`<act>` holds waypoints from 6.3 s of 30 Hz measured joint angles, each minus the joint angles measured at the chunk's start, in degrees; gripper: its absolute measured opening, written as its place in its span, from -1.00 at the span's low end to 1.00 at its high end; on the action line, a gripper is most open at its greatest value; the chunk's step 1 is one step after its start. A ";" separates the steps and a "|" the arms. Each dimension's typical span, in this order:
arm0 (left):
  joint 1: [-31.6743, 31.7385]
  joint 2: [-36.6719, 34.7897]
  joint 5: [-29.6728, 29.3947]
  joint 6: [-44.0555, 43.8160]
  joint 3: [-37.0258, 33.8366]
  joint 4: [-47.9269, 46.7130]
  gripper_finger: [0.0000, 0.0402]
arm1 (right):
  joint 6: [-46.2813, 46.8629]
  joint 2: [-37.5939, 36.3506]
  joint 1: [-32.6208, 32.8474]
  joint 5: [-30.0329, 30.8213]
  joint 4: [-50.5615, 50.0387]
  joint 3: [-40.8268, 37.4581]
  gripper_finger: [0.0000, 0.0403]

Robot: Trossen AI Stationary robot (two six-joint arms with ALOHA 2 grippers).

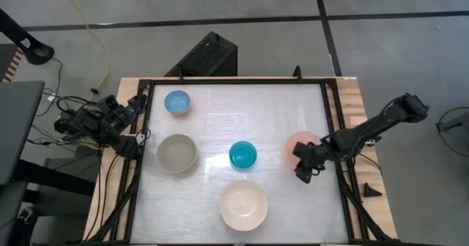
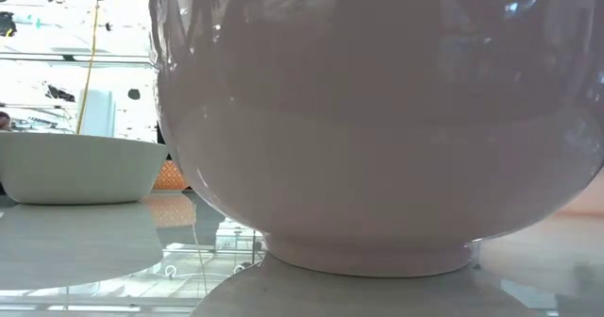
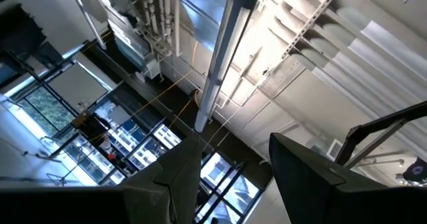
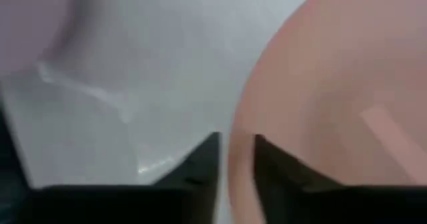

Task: Nest bowls inside each other
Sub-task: Stack the light orange bowl on top of the white bowl, then stack the gray bowl on top of the light orange bowl

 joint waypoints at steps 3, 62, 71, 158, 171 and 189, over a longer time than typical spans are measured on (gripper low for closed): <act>-0.01 0.00 0.00 -0.41 0.00 -0.02 -0.17 | -2.20 -0.07 -1.55 -1.25 6.81 0.02 -0.83; -0.02 0.00 5.62 -9.86 0.02 -2.80 -0.17 | -16.48 72.07 7.19 -4.43 -18.61 84.82 -0.71; -0.02 -0.02 10.70 -15.90 0.02 -4.25 -0.17 | -7.95 72.83 7.20 -2.56 -21.14 85.52 -0.23; -8.56 54.66 18.28 -32.32 17.41 -72.06 -0.25 | 27.21 25.67 19.08 56.94 -58.98 69.87 0.10; -3.92 59.41 23.14 -36.05 17.60 -74.79 -0.83 | 46.42 14.56 29.68 56.96 -49.30 44.15 0.10; -1.16 46.55 15.50 -25.55 25.27 -53.91 -1.00 | 45.26 7.93 35.13 69.29 -7.43 14.91 0.10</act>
